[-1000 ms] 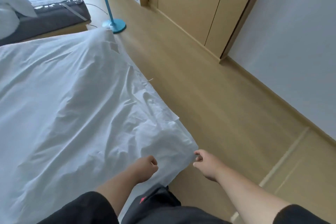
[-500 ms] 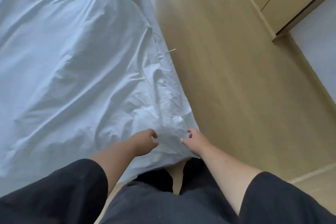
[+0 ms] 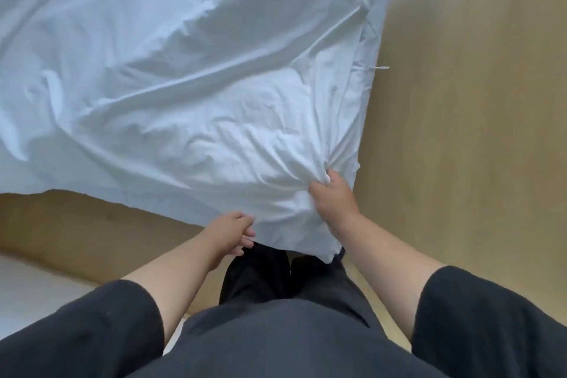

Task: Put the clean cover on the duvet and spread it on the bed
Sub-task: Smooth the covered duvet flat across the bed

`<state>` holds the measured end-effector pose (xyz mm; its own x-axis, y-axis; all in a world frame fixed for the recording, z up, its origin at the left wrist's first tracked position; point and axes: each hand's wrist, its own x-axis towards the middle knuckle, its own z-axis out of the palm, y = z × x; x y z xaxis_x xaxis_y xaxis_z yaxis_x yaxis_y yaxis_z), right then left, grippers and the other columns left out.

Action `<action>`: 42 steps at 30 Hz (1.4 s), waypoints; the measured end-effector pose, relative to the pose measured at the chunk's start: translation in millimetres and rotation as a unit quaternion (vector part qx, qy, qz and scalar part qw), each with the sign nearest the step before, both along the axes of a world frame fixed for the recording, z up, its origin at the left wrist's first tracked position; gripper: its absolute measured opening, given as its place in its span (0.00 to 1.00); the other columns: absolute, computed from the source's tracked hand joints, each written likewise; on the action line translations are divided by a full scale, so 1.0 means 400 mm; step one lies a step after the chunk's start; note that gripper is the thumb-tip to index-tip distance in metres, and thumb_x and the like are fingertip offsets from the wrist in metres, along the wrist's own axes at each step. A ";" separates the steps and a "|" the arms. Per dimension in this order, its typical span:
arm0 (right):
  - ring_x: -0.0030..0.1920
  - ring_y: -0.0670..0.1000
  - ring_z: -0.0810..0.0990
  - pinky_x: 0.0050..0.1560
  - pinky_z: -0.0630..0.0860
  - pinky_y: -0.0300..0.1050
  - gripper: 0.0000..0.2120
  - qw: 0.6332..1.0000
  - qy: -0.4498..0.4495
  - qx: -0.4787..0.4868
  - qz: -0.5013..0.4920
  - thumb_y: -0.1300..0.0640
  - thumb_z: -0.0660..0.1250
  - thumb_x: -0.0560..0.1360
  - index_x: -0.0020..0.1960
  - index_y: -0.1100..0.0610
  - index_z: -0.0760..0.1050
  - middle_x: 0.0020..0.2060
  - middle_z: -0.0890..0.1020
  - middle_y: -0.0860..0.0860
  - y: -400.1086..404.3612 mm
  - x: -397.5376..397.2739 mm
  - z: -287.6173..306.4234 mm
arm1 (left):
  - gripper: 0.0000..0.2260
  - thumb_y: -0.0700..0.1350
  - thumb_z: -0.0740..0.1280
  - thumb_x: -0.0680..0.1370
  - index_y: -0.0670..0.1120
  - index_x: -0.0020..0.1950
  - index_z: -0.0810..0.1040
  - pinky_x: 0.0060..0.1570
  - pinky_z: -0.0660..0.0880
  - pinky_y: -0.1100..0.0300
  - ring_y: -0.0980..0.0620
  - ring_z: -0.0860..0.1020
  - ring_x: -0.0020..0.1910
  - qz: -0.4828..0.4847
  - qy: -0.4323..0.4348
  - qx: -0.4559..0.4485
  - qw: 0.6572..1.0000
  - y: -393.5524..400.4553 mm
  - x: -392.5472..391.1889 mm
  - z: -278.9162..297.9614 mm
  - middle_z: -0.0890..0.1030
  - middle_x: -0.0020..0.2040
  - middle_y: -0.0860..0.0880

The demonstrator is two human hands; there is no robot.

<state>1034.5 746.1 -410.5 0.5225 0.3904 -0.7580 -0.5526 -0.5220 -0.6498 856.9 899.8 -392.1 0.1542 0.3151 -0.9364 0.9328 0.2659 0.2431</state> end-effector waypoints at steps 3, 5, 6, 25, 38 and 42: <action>0.51 0.51 0.86 0.54 0.84 0.58 0.18 0.998 -0.003 0.061 0.006 0.56 0.63 0.71 0.56 0.40 0.79 0.51 0.86 0.45 -0.058 0.005 0.159 | 0.32 0.70 0.68 0.72 0.46 0.62 0.72 0.53 0.81 0.44 0.40 0.83 0.55 0.239 -0.054 -0.090 0.965 -0.039 0.031 0.045 0.80 0.60 0.44; 0.51 0.54 0.86 0.54 0.83 0.61 0.18 0.995 0.001 0.100 0.024 0.58 0.63 0.71 0.56 0.41 0.80 0.51 0.87 0.48 -0.075 -0.010 0.246 | 0.42 0.75 0.72 0.64 0.45 0.64 0.74 0.60 0.77 0.37 0.37 0.81 0.59 0.346 -0.116 -0.138 0.921 -0.060 0.066 0.080 0.80 0.63 0.42; 0.51 0.54 0.86 0.54 0.83 0.60 0.17 0.993 0.004 0.117 0.031 0.58 0.63 0.71 0.56 0.42 0.80 0.51 0.87 0.48 -0.075 -0.020 0.282 | 0.44 0.75 0.72 0.63 0.45 0.67 0.75 0.63 0.74 0.35 0.37 0.80 0.61 0.383 -0.169 -0.158 0.894 -0.064 0.090 0.102 0.80 0.64 0.42; 0.64 0.58 0.80 0.64 0.77 0.60 0.21 0.970 -0.012 0.238 -0.053 0.66 0.62 0.79 0.65 0.47 0.81 0.62 0.83 0.51 0.053 0.062 0.342 | 0.19 0.43 0.69 0.73 0.37 0.61 0.82 0.62 0.76 0.40 0.35 0.81 0.57 0.462 -0.344 -0.158 0.802 -0.042 0.032 0.528 0.81 0.60 0.36; 0.54 0.55 0.81 0.57 0.81 0.55 0.11 0.995 0.083 0.050 -0.005 0.54 0.62 0.80 0.61 0.51 0.77 0.57 0.83 0.53 0.093 0.010 0.356 | 0.16 0.42 0.68 0.71 0.36 0.54 0.85 0.50 0.80 0.43 0.34 0.83 0.52 0.429 -0.279 -0.129 0.849 0.022 0.052 0.500 0.83 0.54 0.35; 0.63 0.58 0.81 0.68 0.76 0.56 0.17 0.964 0.208 0.160 -0.035 0.50 0.67 0.79 0.66 0.52 0.80 0.59 0.85 0.52 0.086 -0.021 0.324 | 0.16 0.43 0.67 0.71 0.36 0.53 0.85 0.51 0.80 0.44 0.35 0.83 0.50 0.421 -0.281 -0.134 0.852 0.040 0.058 0.498 0.83 0.54 0.36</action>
